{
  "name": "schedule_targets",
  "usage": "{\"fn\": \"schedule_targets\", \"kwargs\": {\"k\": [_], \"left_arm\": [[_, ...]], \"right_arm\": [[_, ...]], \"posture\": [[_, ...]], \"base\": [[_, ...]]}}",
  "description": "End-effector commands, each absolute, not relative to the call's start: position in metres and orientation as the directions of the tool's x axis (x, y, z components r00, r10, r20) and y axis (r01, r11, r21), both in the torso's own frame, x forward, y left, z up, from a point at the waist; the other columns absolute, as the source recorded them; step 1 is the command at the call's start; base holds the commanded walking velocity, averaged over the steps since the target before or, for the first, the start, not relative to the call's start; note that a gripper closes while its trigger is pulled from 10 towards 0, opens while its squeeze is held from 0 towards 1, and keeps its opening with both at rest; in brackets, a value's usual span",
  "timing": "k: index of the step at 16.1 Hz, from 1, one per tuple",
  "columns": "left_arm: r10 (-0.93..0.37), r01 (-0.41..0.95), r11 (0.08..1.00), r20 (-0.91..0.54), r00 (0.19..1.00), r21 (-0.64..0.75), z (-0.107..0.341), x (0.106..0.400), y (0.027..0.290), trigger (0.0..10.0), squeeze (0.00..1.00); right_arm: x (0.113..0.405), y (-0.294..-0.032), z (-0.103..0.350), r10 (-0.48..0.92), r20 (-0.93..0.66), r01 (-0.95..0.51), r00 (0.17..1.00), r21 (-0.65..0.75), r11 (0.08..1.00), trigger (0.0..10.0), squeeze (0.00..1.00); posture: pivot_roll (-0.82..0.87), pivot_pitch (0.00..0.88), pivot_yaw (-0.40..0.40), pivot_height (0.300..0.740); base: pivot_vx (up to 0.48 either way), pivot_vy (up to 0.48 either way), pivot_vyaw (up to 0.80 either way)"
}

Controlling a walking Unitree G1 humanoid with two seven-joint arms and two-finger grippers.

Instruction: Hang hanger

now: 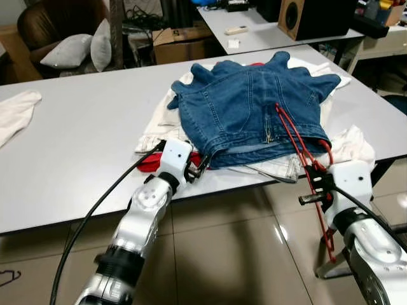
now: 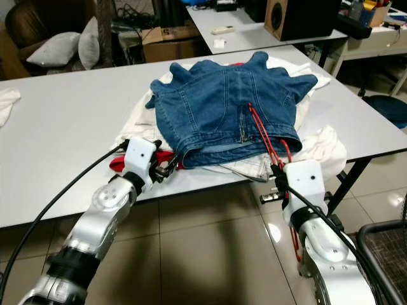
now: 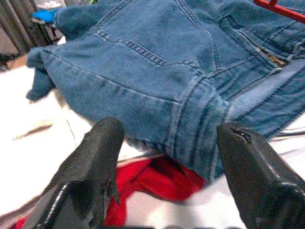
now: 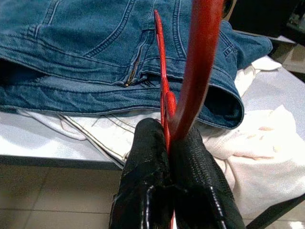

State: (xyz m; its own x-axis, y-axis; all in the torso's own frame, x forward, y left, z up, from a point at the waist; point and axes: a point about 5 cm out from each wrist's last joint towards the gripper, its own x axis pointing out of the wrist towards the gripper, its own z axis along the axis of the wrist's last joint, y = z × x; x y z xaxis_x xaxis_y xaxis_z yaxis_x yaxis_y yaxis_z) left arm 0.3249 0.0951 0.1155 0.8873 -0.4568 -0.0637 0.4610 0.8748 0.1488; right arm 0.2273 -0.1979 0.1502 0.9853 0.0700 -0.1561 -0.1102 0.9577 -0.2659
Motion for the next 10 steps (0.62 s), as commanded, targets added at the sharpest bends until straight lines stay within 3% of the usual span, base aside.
{"fn": "schedule_targets", "kwargs": {"k": [1,2,4,7,9,10], "left_arm": [[-0.48,0.479,0.86,-0.041,0.877,0.176,0.119,0.33,0.089,10.0,0.64],[-0.5,0.497,0.848,-0.034,0.865,0.185,0.118,0.331,0.086,10.0,0.0],[-0.603,0.6,0.77,-0.06,0.795,0.218,0.113,0.333,0.072,10.0,0.0],[-0.632,0.627,0.742,-0.067,0.772,0.236,0.113,0.337,0.067,10.0,0.0],[-0.53,0.538,0.709,-0.158,0.833,0.456,0.103,0.349,0.073,10.0,0.0],[-0.461,0.473,0.738,-0.153,0.874,0.481,0.104,0.355,0.08,10.0,0.0]], "right_arm": [[0.233,-0.196,0.154,0.089,-0.13,-0.123,0.988,-0.285,0.95,10.0,0.0],[0.234,-0.196,0.153,0.092,-0.126,-0.127,0.988,-0.303,0.944,10.0,0.0],[0.235,-0.194,0.155,0.089,-0.11,-0.119,0.99,-0.311,0.943,10.0,0.0],[0.233,-0.193,0.154,0.085,-0.102,-0.114,0.991,-0.318,0.941,10.0,0.0],[0.229,-0.191,0.153,0.082,-0.097,-0.11,0.992,-0.34,0.934,10.0,0.0],[0.228,-0.191,0.153,0.079,-0.093,-0.106,0.993,-0.339,0.935,10.0,0.0]], "posture": [[-0.14,0.0,0.048,0.74],[-0.14,0.0,0.049,0.74],[-0.16,0.0,0.075,0.74],[-0.17,0.0,0.104,0.74],[-0.18,0.0,0.121,0.74],[-0.19,0.0,0.135,0.74]], "base": [[0.0,0.0,0.0],[0.0,0.0,0.0],[0.0,0.0,0.0],[0.0,0.0,0.0],[0.0,0.0,0.0],[0.0,0.0,0.0]]}}
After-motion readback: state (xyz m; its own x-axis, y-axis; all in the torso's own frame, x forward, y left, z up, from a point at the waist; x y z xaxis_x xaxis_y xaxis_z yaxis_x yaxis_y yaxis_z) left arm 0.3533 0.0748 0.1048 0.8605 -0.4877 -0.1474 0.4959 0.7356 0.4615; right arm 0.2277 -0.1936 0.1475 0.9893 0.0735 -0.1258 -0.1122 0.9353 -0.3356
